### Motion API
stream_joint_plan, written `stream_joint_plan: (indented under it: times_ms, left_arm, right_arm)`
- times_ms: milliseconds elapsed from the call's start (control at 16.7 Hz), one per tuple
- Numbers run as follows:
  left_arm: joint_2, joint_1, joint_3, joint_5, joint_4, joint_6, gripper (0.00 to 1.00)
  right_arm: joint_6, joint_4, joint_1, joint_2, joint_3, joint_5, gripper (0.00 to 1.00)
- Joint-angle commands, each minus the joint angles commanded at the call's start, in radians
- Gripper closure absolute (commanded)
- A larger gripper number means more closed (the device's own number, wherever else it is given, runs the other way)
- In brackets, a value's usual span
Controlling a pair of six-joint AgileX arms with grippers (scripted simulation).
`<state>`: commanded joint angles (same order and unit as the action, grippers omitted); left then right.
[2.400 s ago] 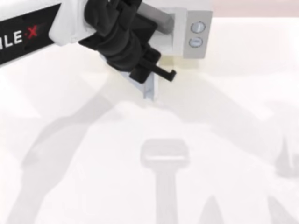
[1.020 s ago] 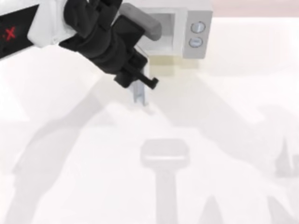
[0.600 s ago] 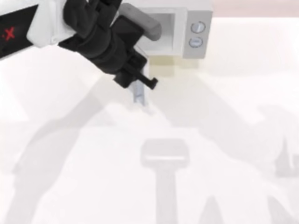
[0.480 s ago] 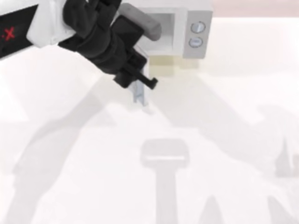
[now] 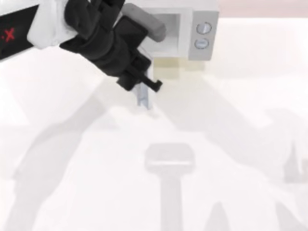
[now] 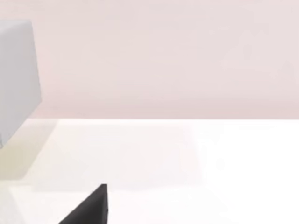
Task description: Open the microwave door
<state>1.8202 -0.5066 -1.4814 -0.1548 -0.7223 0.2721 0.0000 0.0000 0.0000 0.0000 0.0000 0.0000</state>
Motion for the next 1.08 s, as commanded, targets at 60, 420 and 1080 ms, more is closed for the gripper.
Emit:
stream_joint_plan:
  times_ms: [60, 420, 1080]
  left_arm:
    - [0.000, 0.000, 0.000, 0.000, 0.000, 0.000, 1.00]
    - [-0.001, 0.002, 0.007, -0.013, -0.002, 0.013, 1.00]
    - [-0.041, 0.069, 0.046, -0.096, -0.032, 0.181, 1.00]
  right_arm:
    - [0.000, 0.000, 0.000, 0.000, 0.000, 0.000, 0.00]
    - [0.000, 0.000, 0.000, 0.000, 0.000, 0.000, 0.00]
    - [0.000, 0.000, 0.000, 0.000, 0.000, 0.000, 0.00]
